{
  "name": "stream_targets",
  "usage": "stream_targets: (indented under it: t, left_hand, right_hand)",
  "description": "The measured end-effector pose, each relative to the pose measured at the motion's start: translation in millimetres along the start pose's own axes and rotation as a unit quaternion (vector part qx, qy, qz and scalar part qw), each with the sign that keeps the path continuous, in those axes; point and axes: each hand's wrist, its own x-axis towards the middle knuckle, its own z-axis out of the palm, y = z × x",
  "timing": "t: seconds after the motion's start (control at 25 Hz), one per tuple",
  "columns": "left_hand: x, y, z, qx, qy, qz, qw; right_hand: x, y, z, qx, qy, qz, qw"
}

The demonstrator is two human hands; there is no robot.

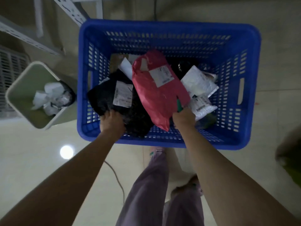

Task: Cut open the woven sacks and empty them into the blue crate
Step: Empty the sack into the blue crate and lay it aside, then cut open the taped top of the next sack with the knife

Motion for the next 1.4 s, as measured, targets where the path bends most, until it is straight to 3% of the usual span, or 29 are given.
stream_targets:
  t: [0.12, 0.28, 0.44, 0.8, 1.16, 1.4]
  left_hand:
    - [-26, 44, -29, -0.174, 0.003, 0.035, 0.984]
    - [-87, 89, -72, -0.237, -0.035, 0.09, 0.967]
    - [-149, 123, -118, -0.284, -0.016, 0.11, 0.952]
    - [-263, 242, -144, -0.232, -0.021, 0.147, 0.961]
    - [-364, 423, -157, -0.12, 0.004, 0.258, 0.959]
    - [-390, 507, -205, -0.104, 0.037, 0.319, 0.941]
  right_hand:
    - [-17, 8, -33, 0.069, 0.021, 0.035, 0.997]
    - [-72, 16, -101, 0.123, 0.027, 0.07, 0.99]
    - [-129, 25, -162, 0.166, 0.038, 0.066, 0.983]
    - [-197, 123, -273, 0.205, -0.005, 0.045, 0.978]
    - [-191, 253, -434, 0.313, 0.084, 0.057, 0.944]
    - [-187, 283, -498, 0.376, 0.104, 0.073, 0.918]
